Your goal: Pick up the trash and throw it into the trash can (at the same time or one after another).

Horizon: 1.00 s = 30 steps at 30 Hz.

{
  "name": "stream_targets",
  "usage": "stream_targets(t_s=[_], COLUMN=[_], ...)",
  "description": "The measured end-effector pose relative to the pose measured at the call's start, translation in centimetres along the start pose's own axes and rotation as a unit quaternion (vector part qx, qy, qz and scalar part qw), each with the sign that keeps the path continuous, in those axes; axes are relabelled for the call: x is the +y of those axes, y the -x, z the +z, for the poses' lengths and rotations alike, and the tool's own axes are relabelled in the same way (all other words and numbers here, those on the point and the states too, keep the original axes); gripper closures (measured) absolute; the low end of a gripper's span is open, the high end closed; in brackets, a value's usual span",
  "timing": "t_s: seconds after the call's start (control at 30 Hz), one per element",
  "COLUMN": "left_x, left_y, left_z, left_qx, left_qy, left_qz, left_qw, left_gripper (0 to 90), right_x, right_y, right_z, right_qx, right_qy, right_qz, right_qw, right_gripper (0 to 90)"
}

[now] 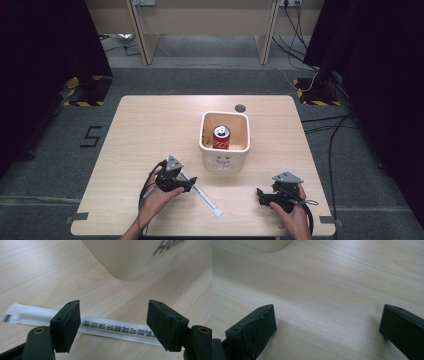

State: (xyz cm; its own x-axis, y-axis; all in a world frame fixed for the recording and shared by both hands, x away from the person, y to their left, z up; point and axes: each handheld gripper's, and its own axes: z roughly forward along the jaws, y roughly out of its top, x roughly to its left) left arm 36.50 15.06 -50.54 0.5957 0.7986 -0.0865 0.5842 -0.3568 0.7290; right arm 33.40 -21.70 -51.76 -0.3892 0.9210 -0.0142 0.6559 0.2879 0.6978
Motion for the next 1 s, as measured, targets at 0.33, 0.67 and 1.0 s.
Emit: stream_targets(t_s=[0.33, 0.67, 1.0], left_x=[-0.5, 0.0, 0.9], left_y=[-2.7, -6.2, -7.4], left_z=[-0.8, -0.4, -0.1], left_qx=[0.068, 0.084, 0.035], left_qy=[-0.022, -0.043, -0.048], left_qz=[0.033, 0.013, 0.050], left_qw=[0.9969, 0.9954, 0.9970], left_gripper=[27.4, 29.4, 52.4], right_x=[0.0, 0.0, 0.0], right_y=[0.0, 0.0, 0.0], right_z=[0.0, 0.0, 0.0], right_qx=[0.000, 0.000, 0.001], right_qy=[0.001, 0.001, 0.000], right_qz=[-0.003, -0.003, -0.003], right_qw=[1.0000, 1.0000, 1.0000], right_gripper=[0.7, 0.7, 0.7])
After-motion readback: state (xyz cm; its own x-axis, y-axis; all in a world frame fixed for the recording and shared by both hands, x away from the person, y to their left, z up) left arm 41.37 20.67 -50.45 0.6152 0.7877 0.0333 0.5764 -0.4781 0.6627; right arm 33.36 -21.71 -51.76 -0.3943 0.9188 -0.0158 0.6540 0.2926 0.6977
